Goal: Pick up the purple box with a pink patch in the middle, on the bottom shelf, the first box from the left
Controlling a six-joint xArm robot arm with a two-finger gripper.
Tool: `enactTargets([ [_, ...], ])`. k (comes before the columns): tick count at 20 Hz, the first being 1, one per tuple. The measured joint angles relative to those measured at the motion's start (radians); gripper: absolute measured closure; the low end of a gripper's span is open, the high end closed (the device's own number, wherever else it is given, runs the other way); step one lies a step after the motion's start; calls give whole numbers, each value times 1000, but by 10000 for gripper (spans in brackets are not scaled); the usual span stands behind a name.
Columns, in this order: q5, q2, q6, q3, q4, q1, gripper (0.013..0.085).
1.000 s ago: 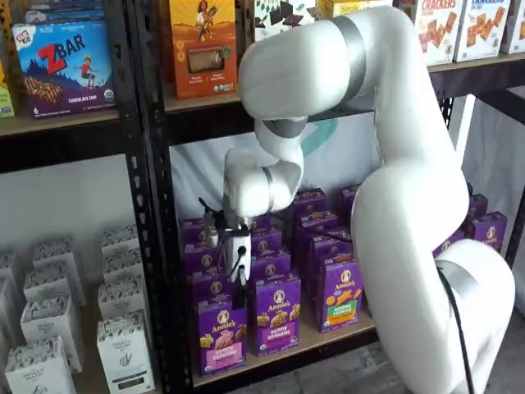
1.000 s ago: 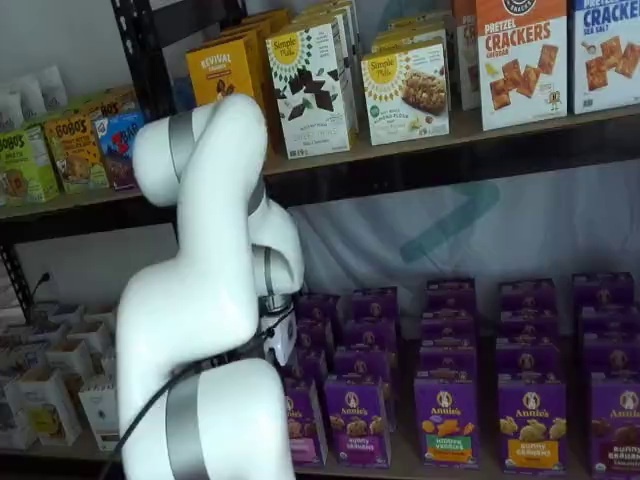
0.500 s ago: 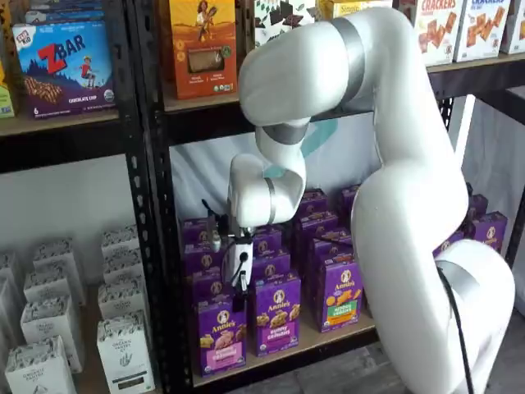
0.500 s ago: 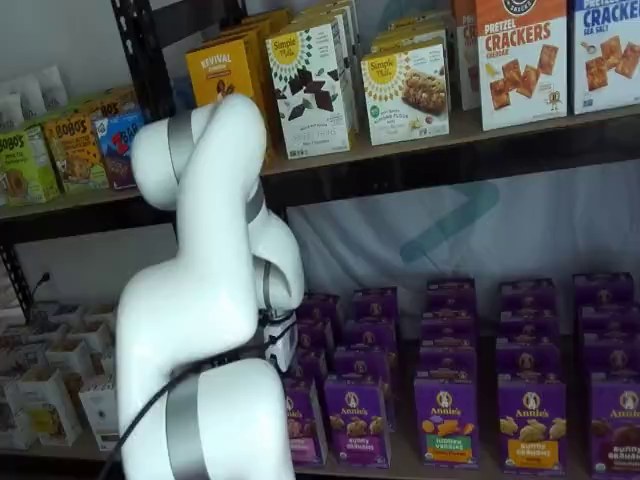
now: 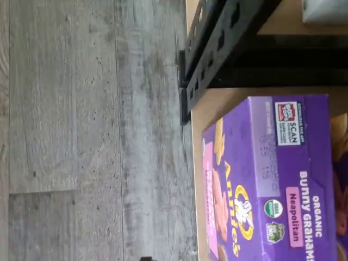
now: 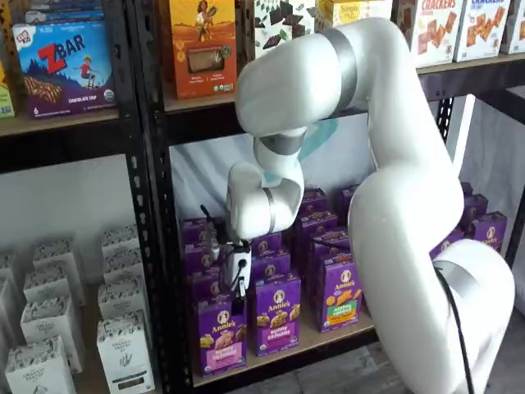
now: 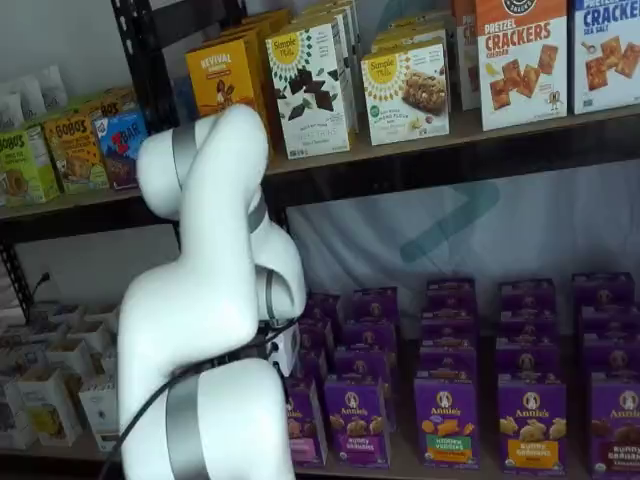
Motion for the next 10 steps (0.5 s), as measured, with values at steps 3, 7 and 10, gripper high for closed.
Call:
enactTargets([
  [3, -1, 27, 3, -21, -7, -3, 130],
  [7, -13, 59, -24, -48, 18, -5, 130],
  [10, -18, 81, -37, -71, 32, -6, 130],
])
